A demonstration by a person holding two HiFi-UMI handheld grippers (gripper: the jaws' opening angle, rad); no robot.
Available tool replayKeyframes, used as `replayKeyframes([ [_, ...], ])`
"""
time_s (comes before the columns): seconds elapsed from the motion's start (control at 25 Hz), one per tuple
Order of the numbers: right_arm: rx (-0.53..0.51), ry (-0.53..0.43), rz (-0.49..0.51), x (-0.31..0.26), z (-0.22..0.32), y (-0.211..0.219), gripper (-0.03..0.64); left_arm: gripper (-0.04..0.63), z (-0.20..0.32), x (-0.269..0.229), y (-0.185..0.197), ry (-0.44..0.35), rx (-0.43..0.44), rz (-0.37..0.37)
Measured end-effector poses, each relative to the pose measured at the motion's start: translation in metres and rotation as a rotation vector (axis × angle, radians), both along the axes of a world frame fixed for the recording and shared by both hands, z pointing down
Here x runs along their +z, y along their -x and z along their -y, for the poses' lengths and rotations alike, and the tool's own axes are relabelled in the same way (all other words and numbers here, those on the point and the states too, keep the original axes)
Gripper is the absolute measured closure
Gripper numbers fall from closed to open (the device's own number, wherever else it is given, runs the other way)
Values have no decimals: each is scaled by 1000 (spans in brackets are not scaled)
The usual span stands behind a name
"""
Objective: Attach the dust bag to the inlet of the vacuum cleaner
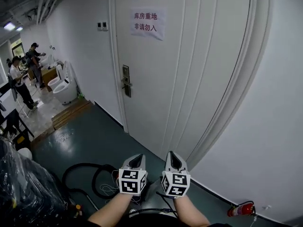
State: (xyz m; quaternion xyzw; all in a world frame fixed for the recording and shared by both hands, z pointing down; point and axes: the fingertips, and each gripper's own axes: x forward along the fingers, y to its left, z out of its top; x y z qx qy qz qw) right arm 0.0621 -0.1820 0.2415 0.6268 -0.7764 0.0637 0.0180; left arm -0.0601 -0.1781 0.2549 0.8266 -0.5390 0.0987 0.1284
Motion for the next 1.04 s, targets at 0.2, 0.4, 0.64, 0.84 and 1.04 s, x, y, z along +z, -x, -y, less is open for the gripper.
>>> replayKeyframes([
  [0.2, -45, -8, -20, -16, 2, 9, 620, 595, 9, -20, 11, -29, -31, -28],
  [0.4, -59, 30, -7, -10, 11, 10, 620, 595, 17, -21, 5, -53, -24, 13],
  [0.64, -39, 1, -65, -17, 22, 7, 620, 595, 29, -26, 1, -65, -19, -1],
  [0.84, -59, 6, -62, -19, 26, 10, 620, 595, 31, -29, 2, -67, -28, -10],
  [1.04, -60, 23, -62, -15, 24, 8, 620, 595, 27, -30, 0, -91, -38, 30],
])
